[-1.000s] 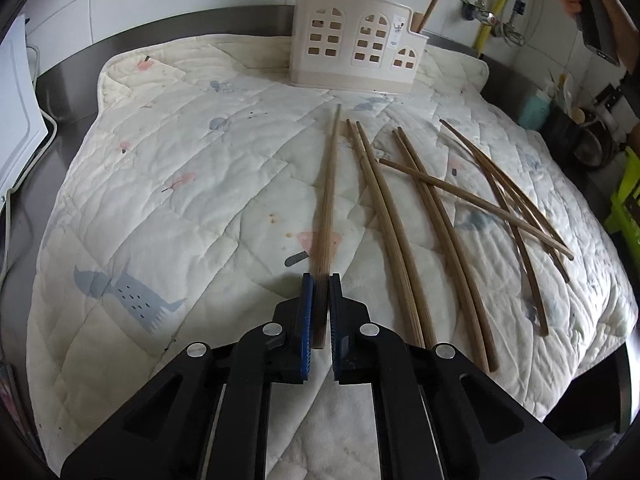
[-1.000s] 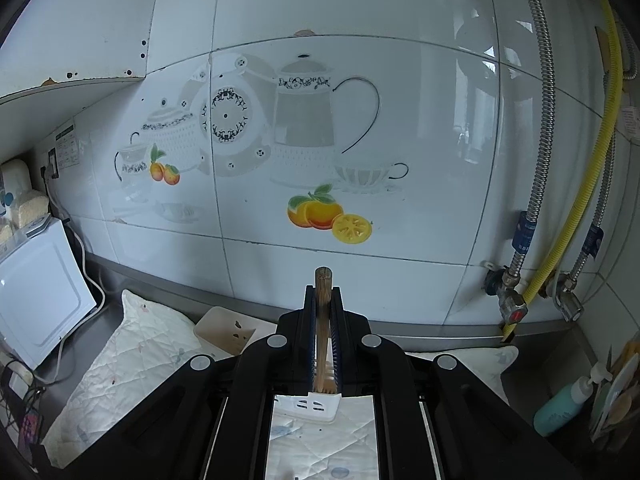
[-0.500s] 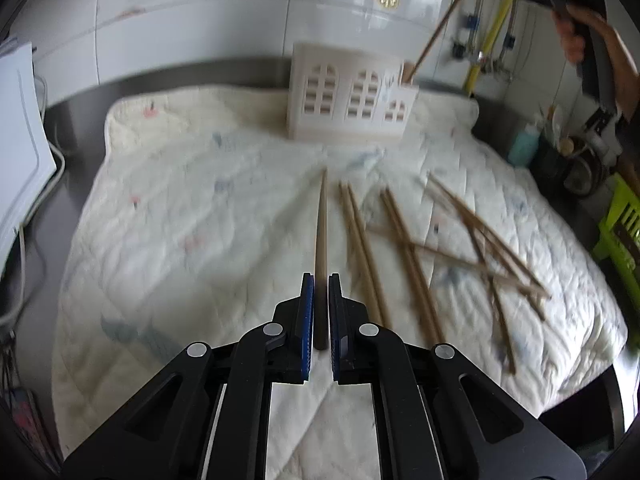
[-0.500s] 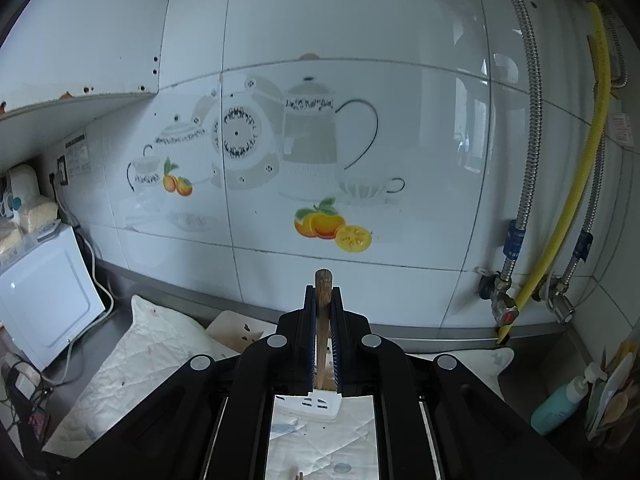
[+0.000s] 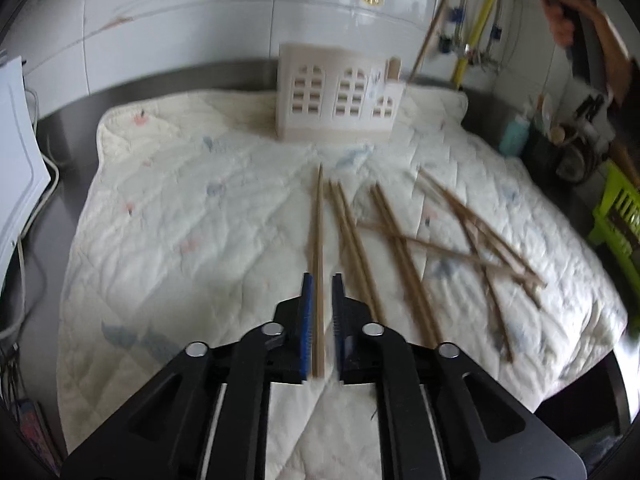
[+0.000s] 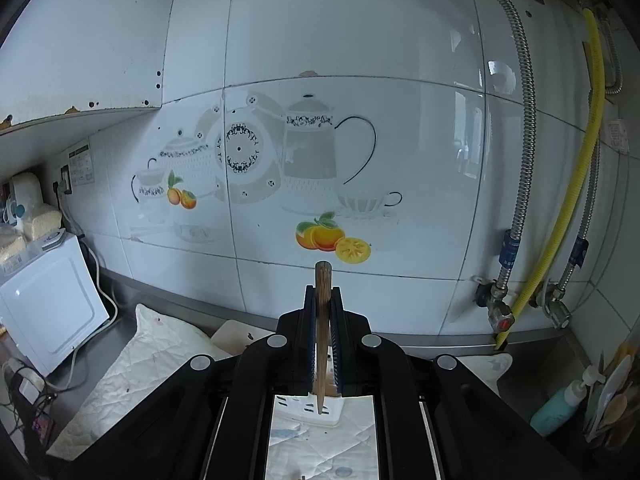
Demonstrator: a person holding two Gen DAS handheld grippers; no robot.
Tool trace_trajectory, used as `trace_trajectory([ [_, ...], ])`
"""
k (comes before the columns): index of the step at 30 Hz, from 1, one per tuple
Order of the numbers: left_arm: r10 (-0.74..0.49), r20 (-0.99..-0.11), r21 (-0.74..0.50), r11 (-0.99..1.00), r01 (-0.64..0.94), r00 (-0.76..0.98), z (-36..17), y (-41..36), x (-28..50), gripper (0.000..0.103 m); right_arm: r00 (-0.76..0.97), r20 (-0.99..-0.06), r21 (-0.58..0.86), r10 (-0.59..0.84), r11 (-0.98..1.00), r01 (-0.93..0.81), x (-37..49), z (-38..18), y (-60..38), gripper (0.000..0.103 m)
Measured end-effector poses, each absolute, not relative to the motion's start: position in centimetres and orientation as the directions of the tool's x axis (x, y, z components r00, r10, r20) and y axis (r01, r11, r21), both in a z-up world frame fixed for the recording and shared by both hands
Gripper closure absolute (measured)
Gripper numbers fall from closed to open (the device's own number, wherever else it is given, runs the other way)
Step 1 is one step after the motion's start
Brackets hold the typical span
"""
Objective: Organize utensils
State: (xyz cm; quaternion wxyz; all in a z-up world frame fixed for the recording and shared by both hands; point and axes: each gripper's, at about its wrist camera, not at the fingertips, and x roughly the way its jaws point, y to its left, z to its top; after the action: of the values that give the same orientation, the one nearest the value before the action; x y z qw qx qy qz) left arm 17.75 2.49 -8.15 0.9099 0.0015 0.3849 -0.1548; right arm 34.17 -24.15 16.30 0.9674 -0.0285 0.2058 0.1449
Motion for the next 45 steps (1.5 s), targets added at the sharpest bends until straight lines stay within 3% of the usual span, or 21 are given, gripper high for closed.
trace_trajectory([
  [15, -0.267, -0.771, -0.115, 0.952, 0.285, 0.578, -11.9, 1.8, 19.8, 0.091, 0.870, -0.416, -0.005, 0.263, 0.956, -0.292, 34.3, 15.8, -24.1, 0.096],
  [21, -0.261, -0.764, -0.126, 0.957, 0.261, 0.590, -11.5, 1.6, 20.5, 0.097, 0.870, -0.415, 0.008, 0.267, 0.957, -0.290, 34.3, 15.7, -24.3, 0.096],
  [31, -0.308, -0.630, -0.167, 0.950, 0.263, 0.713, -6.1, 1.4, 19.9, 0.097, 0.875, -0.400, 0.028, 0.274, 0.958, -0.287, 33.8, 16.0, -25.0, 0.096],
  [37, -0.353, -0.621, -0.211, 0.935, 0.284, 0.700, -3.8, 1.4, 20.5, 0.097, 0.877, -0.393, 0.018, 0.277, 0.956, -0.293, 33.4, 16.2, -24.9, 0.096],
  [45, -0.347, -0.602, -0.157, 0.934, 0.320, 0.719, 0.6, 1.0, 22.1, 0.097, 0.880, -0.387, 0.016, 0.277, 0.956, -0.294, 33.4, 16.6, -24.8, 0.096],
])
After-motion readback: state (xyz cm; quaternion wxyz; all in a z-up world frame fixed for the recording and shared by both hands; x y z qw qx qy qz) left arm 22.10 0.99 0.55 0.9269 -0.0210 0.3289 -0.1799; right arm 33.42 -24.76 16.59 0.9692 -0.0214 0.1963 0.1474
